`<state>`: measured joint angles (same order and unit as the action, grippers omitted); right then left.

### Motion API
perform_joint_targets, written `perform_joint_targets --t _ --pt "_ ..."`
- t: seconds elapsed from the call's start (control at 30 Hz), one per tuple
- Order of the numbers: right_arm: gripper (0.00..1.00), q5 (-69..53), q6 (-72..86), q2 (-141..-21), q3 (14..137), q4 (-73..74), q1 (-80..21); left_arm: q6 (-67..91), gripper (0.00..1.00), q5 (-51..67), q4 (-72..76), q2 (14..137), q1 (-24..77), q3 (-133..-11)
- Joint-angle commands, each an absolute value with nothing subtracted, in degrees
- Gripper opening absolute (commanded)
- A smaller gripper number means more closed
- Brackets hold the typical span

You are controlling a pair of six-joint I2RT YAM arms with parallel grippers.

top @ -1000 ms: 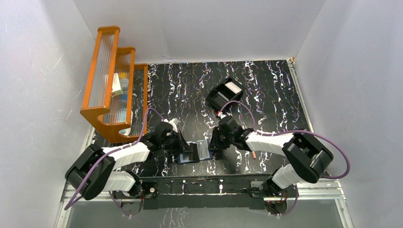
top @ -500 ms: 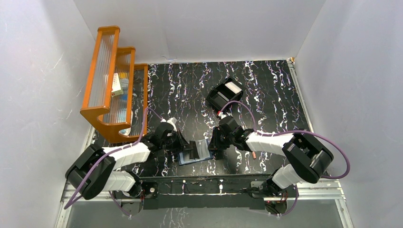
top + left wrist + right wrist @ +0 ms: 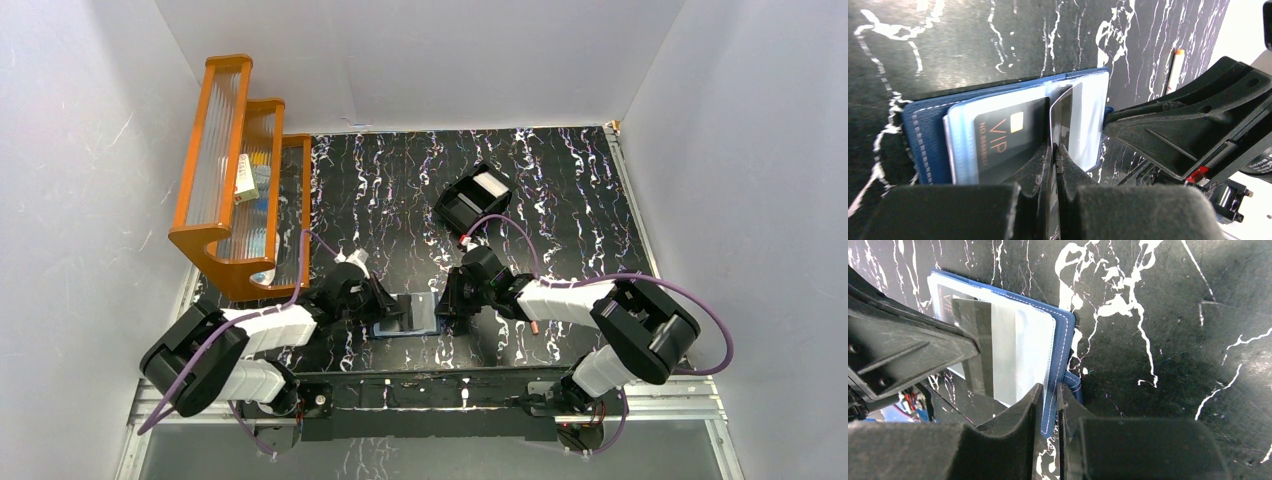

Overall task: Put the credit cards into the card holder
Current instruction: Insert the credit card into the card holder.

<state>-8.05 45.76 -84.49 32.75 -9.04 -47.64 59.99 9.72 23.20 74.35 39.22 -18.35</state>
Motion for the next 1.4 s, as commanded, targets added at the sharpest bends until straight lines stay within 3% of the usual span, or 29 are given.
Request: perform_joint_targets --t 0.0,0.2,0.37,1.13,1.37 --pt "0.24 -9.7 48.5 -85.2 30.7 -11.4 -48.3 58.5 0.03 9.1 22.5 76.8 41.8 -19.0" --pt "0.24 -8.1 48.4 -83.8 30.9 -9.6 -48.3 56.2 0.3 6.4 14.4 74.7 42.5 -22.4" --pt "0.24 -7.4 48.1 -82.9 31.2 -8.8 -48.3 55.2 0.41 6.1 11.1 74.5 42.5 -25.0" --pt "0.2 -7.3 57.2 -83.2 27.6 -17.5 -48.4 58.5 0.44 9.9 12.7 81.8 45.8 -32.3" --pt "0.21 -6.5 61.3 -82.9 25.6 -21.8 -48.4 64.2 0.47 15.9 15.7 84.6 46.4 -34.2"
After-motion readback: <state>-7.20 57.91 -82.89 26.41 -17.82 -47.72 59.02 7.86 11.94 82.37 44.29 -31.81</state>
